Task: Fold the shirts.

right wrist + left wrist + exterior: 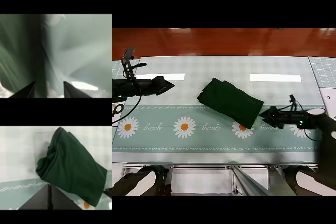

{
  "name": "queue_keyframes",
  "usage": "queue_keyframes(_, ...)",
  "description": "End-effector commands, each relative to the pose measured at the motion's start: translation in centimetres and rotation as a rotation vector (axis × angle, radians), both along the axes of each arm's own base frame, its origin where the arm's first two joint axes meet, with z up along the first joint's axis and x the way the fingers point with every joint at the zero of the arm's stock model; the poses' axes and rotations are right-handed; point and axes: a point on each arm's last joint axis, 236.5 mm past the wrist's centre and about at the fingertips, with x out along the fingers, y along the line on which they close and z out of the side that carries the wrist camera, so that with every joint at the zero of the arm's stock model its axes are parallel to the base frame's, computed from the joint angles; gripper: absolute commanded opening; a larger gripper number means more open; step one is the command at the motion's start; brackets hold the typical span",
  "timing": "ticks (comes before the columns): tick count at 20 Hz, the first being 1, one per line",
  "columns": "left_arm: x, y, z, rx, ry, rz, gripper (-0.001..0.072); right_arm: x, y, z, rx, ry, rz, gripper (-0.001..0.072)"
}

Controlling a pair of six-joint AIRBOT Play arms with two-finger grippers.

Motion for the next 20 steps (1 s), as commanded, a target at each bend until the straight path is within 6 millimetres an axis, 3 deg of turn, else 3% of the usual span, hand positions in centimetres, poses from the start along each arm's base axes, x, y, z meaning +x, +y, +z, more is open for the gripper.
queue_keyframes(1,0.0,-0.8,0.1,0.0,-0.01,-0.013,0.0018,2.8,2.7,-1.0,0.038,-0.003,0.02,0.0417)
queue_keyframes(4,0.1,-0.8,0.2,-0.002,-0.011,-0.011,0.0018,4.7,5.1,-1.1,0.044,-0.007,0.076,0.0406)
queue_keyframes(5,0.1,-0.7,0.2,-0.001,-0.014,-0.009,0.0018,5.3,6.0,-0.8,0.048,-0.016,0.098,0.0363)
queue_keyframes(6,0.2,-0.7,0.2,-0.001,-0.016,-0.006,0.0018,5.8,6.9,-0.4,0.048,-0.036,0.121,0.0226)
queue_keyframes(7,0.3,-0.6,0.3,0.0,-0.02,-0.002,0.0018,6.4,7.8,0.5,0.045,-0.08,0.159,0.0018)
queue_keyframes(10,0.6,-0.4,0.4,0.003,-0.031,0.009,0.0018,7.8,9.9,4.3,0.031,-0.16,0.292,0.0022)
queue_keyframes(15,1.2,-0.1,0.6,0.008,-0.052,0.032,0.0018,11.3,10.0,10.9,-0.089,-0.25,0.398,0.0022)
queue_keyframes(20,1.5,0.1,0.7,0.009,-0.061,0.042,0.0018,15.7,5.2,19.1,-0.298,-0.37,0.378,0.0022)
